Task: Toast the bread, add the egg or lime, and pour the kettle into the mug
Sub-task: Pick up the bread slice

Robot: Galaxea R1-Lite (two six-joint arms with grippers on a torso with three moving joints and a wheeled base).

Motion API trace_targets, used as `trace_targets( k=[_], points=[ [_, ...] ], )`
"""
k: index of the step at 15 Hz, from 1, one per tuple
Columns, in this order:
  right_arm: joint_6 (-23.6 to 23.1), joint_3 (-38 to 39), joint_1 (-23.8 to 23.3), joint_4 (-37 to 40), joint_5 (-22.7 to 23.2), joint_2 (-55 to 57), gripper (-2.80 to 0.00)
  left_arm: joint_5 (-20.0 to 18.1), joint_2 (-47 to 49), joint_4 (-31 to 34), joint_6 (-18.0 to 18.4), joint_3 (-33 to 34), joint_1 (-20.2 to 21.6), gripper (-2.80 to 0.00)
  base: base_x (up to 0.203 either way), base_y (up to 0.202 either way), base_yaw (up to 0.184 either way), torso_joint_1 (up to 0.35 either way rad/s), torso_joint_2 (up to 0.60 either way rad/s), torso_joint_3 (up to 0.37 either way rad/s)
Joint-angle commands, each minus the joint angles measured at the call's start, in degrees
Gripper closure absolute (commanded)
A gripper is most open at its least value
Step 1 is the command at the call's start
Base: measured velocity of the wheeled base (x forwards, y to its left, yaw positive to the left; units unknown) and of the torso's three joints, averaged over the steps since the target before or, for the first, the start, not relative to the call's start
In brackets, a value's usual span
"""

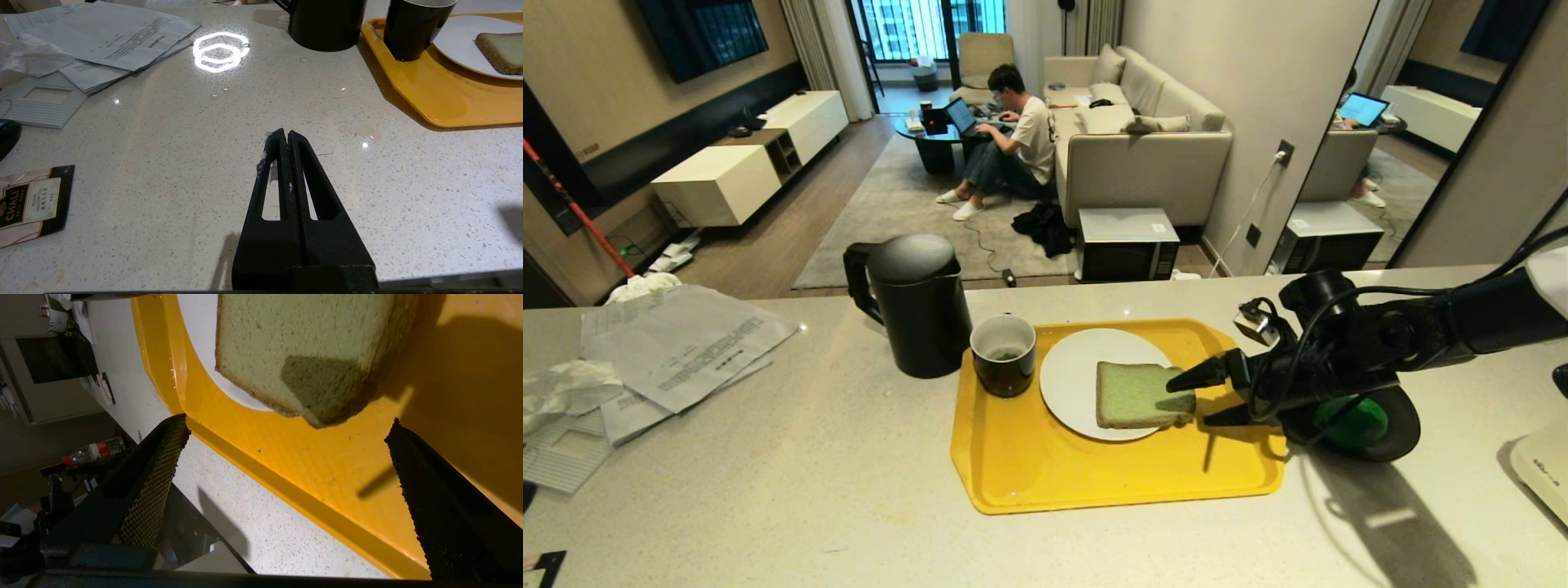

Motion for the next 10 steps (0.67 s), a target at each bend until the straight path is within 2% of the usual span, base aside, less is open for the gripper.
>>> trace_targets(
  k=[1,10],
  points=[
    [0.01,-1.84,0.1,0.1,0.16,2.77,-2.8,0.0,-0.01,0.01,0.01,0.0,0.02,0.0,0.0,0.0,0.0,0.0,0.0,0.0],
    [0.27,-6.43,1.76,0.1,0.07,6.01,-2.8,0.0,-0.01,0.01,0.01,0.0,0.02,0.0,0.0,0.0,0.0,0.0,0.0,0.0]
  ],
)
